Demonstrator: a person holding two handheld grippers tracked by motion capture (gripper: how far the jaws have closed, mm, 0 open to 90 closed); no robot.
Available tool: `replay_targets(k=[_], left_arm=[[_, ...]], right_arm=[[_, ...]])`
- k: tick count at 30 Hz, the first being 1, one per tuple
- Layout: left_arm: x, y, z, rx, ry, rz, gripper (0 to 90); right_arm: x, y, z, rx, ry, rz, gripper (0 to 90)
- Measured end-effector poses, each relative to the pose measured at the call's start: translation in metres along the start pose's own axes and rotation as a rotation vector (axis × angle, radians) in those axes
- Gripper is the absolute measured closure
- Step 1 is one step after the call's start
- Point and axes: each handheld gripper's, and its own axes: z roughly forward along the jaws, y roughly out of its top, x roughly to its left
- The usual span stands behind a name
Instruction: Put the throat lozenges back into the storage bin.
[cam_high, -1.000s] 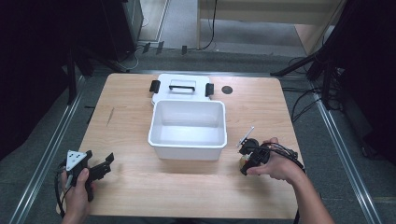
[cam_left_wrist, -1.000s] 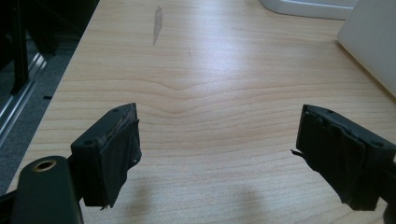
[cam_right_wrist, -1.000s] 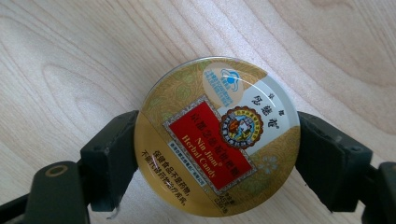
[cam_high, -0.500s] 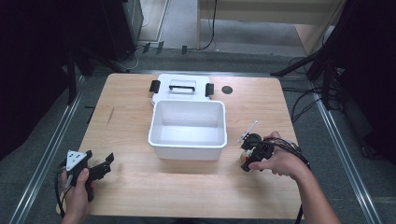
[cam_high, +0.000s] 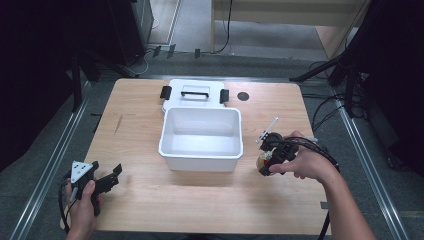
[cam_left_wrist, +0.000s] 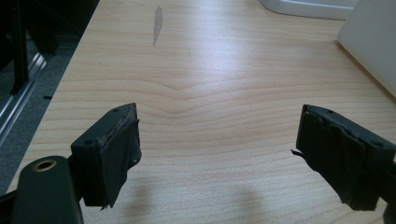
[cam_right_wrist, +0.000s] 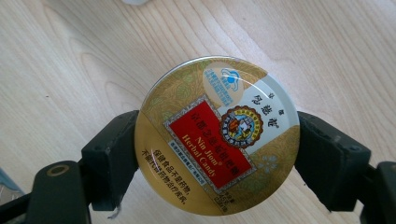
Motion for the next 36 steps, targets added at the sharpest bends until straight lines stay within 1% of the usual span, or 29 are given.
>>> replay_targets(k=[2, 4, 5, 11, 12, 14, 16, 23, 32, 36], left_arm=[[0.000, 0.000, 0.000, 0.002, -0.001, 0.000, 14.1], [0.000, 0.000, 0.000, 0.002, -0.001, 0.000, 14.1], [0.000, 0.000, 0.000, 0.002, -0.001, 0.001, 14.1], [0.000, 0.000, 0.000, 0.003, -0.001, 0.001, 14.1], [0.000, 0.000, 0.000, 0.003, -0.001, 0.000, 14.1], [0.000, 0.000, 0.000, 0.003, -0.001, 0.002, 14.1], [0.000, 0.000, 0.000, 0.003, -0.001, 0.002, 14.1], [0.000, 0.000, 0.000, 0.004, -0.001, 0.001, 14.1], [0.000, 0.000, 0.000, -0.001, -0.004, -0.004, 14.1], [0.001, 0.000, 0.000, -0.003, -0.004, -0.004, 14.1]], right_arm=[[0.000, 0.001, -0.002, 0.002, 0.001, 0.002, 20.4], [-0.001, 0.003, -0.006, 0.004, -0.003, -0.015, 20.4], [0.000, 0.004, -0.008, 0.004, -0.004, -0.007, 20.5], [0.000, 0.011, -0.020, 0.000, -0.013, -0.012, 20.4], [0.000, 0.013, -0.022, -0.004, -0.013, -0.026, 20.4], [0.000, 0.014, -0.024, -0.001, -0.015, -0.028, 20.4], [0.001, 0.018, -0.030, -0.002, -0.025, -0.036, 20.4], [0.002, 0.025, -0.041, -0.007, -0.030, -0.052, 20.4], [0.004, 0.039, -0.055, 0.001, -0.014, -0.052, 20.4], [0.006, 0.045, -0.058, 0.007, -0.022, -0.063, 20.4]])
